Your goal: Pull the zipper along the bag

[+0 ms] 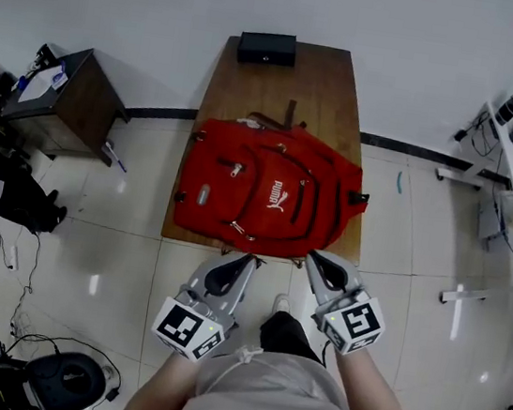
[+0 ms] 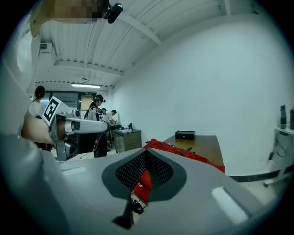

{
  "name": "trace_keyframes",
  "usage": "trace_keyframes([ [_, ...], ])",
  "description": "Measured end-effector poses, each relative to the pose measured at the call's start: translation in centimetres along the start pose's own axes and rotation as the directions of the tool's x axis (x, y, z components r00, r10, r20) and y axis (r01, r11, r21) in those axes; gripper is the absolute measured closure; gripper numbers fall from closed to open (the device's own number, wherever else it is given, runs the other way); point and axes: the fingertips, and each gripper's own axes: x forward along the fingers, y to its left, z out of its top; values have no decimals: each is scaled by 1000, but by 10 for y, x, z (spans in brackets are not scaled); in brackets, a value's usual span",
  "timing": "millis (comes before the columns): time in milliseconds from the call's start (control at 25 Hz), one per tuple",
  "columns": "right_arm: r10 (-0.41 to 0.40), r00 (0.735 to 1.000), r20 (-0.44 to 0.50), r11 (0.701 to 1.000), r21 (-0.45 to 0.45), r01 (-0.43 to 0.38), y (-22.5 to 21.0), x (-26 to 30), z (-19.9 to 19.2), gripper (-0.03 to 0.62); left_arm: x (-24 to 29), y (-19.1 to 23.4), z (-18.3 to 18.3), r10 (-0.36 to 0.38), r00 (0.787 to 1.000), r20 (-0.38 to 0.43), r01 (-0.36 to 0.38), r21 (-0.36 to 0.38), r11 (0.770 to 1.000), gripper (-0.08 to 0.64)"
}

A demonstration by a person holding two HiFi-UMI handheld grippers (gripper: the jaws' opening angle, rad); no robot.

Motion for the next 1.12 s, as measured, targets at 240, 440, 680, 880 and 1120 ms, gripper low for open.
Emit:
trace_keyframes([
  [240, -43, 999, 14, 998, -46, 43, 101, -33, -16, 588, -103, -21, -5, -46, 998, 38, 45, 15, 999, 552],
  [440, -76, 996, 47, 992, -100, 80, 177, -56, -15, 588, -174, -33, -8, -64, 997, 47, 61, 63, 996, 552],
  [680, -76, 994, 79, 979, -183, 90, 247, -76, 2, 588, -225, -51, 2, -100, 992, 77, 89, 129, 988, 552],
  [880, -77, 993, 88, 982, -167, 91, 273, -86, 5, 588, -247, -59, 5, -110, 990, 84, 97, 145, 985, 552],
  [1120, -51, 995, 83, 983, -173, 65, 288, -90, 5, 588, -256, -64, 8, -92, 991, 98, 76, 158, 985, 552],
])
